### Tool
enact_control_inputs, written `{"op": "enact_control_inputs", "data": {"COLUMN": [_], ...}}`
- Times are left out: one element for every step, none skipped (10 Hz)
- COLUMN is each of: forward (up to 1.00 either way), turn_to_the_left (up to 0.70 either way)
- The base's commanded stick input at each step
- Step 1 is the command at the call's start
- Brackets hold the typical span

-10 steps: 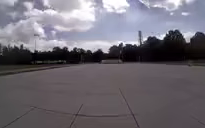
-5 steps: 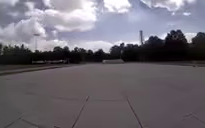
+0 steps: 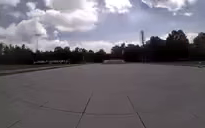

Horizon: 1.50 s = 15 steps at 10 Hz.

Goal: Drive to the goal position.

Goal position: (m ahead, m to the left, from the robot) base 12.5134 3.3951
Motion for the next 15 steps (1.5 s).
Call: {"op": "enact_control_inputs", "data": {"forward": [0.70,0.70,0.70,0.70,0.70,0.70,0.70,0.70,0.70,0.70,0.70,0.70,0.70,0.70,0.70], "turn_to_the_left": [-0.35,-0.35,-0.35,-0.35,-0.10,0.00,0.00,0.00,0.00,0.00,0.00,0.00,0.00,0.00,0.00]}}
